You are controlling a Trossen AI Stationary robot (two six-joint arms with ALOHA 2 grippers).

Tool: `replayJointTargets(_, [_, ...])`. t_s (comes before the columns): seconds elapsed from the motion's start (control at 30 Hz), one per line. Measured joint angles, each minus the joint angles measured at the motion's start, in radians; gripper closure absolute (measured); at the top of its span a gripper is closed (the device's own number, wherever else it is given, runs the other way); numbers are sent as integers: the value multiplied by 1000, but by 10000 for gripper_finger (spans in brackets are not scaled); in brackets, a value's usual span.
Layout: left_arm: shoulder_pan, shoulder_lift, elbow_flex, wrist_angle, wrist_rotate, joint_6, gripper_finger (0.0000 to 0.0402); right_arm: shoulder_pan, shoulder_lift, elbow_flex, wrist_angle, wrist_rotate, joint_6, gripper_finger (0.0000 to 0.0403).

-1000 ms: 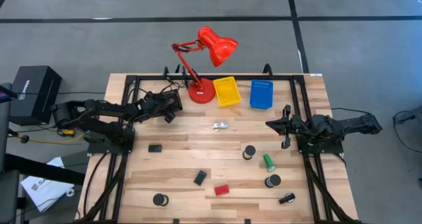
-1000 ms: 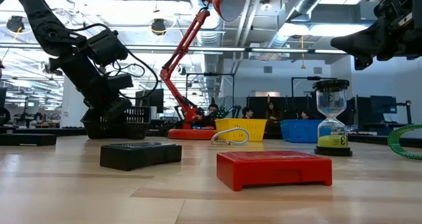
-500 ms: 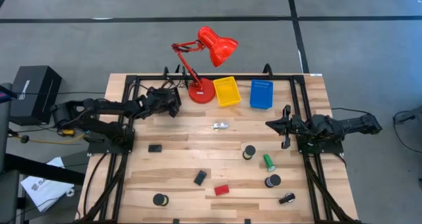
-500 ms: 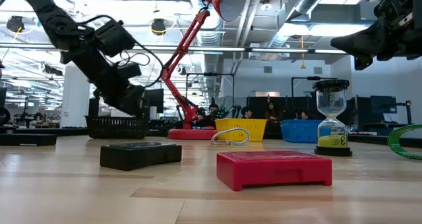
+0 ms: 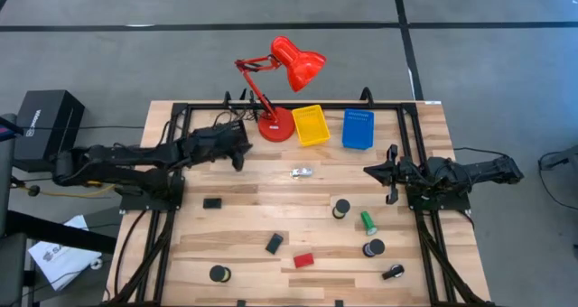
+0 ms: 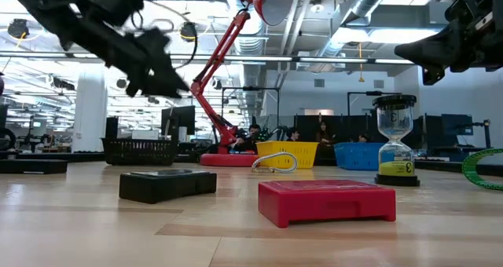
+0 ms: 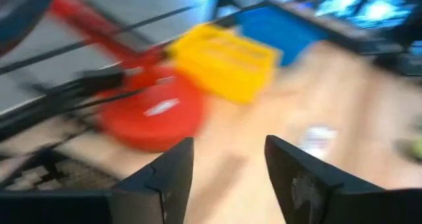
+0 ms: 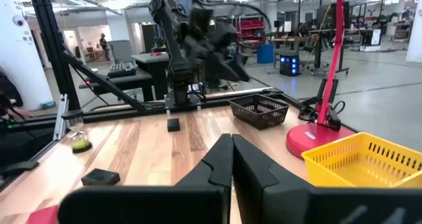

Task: Pick & Place Office items
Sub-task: Put the light green hourglass into the yellow bin

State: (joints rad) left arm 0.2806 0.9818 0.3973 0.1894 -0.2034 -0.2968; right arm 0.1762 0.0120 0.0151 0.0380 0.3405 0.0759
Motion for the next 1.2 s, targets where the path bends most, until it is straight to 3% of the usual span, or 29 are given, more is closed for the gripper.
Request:
replayJointTargets(0.23, [-208,-61,0,9,25,-52,256,0,0,0,-2,-14,95,403])
replayJointTargets(0.5, [-377,-28,0,14,24,-60,279,0,1,0,-15,-131,79,403])
replayJointTargets(0.7, [-405,-20,0,21,15,-131,286,0,1,0,-15,-131,74,403])
replayJointTargets(0.93, [-404,-20,0,54,-118,-130,286,1,1,0,-16,-133,74,403])
replayJointTargets(1.2, [-404,-20,0,66,-124,-128,286,1,1,0,-18,-184,74,403])
